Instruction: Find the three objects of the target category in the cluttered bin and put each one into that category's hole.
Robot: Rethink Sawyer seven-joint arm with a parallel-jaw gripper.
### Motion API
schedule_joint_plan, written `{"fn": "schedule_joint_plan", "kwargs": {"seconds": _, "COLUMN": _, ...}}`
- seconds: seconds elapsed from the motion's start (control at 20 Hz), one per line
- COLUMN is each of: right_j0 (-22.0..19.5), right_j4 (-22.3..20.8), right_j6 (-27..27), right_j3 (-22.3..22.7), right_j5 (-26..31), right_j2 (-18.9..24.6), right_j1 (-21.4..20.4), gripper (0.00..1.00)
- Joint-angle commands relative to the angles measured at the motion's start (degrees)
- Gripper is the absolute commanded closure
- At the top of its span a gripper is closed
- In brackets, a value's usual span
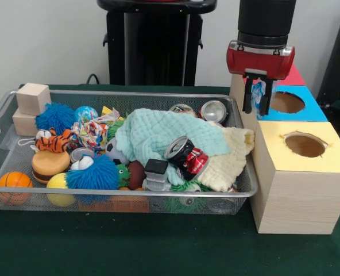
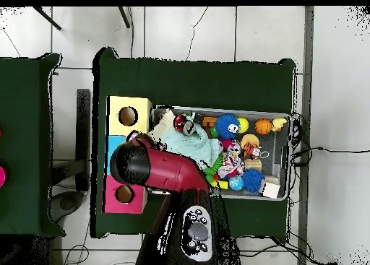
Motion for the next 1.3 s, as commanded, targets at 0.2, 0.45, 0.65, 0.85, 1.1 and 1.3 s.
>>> {"fn": "schedule_joint_plan", "kwargs": {"seconds": 0.2, "right_j0": 2.59, "right_j4": -4.22, "right_j6": 4.88, "right_j3": 10.61, "right_j5": 13.09, "right_j2": 0.56, "right_j1": 0.69, "gripper": 1.0}}
{"fn": "schedule_joint_plan", "kwargs": {"seconds": 0.45, "right_j0": 1.38, "right_j4": -4.17, "right_j6": 3.69, "right_j3": 10.87, "right_j5": 12.53, "right_j2": 1.34, "right_j1": 0.87, "gripper": 1.0}}
{"fn": "schedule_joint_plan", "kwargs": {"seconds": 0.65, "right_j0": 1.31, "right_j4": -4.57, "right_j6": 3.17, "right_j3": 11.05, "right_j5": 15.07, "right_j2": 0.55, "right_j1": -0.92, "gripper": 1.0}}
{"fn": "schedule_joint_plan", "kwargs": {"seconds": 0.85, "right_j0": 1.29, "right_j4": -4.96, "right_j6": 3.43, "right_j3": 10.12, "right_j5": 12.83, "right_j2": 0.79, "right_j1": 1.35, "gripper": 1.0}}
{"fn": "schedule_joint_plan", "kwargs": {"seconds": 1.1, "right_j0": 2.97, "right_j4": -4.95, "right_j6": 5.46, "right_j3": 8.13, "right_j5": 12.06, "right_j2": 0.24, "right_j1": 3.31, "gripper": 1.0}}
{"fn": "schedule_joint_plan", "kwargs": {"seconds": 1.3, "right_j0": 4.46, "right_j4": -4.72, "right_j6": 6.26, "right_j3": 9.08, "right_j5": 12.47, "right_j2": -0.24, "right_j1": 2.2, "gripper": 1.0}}
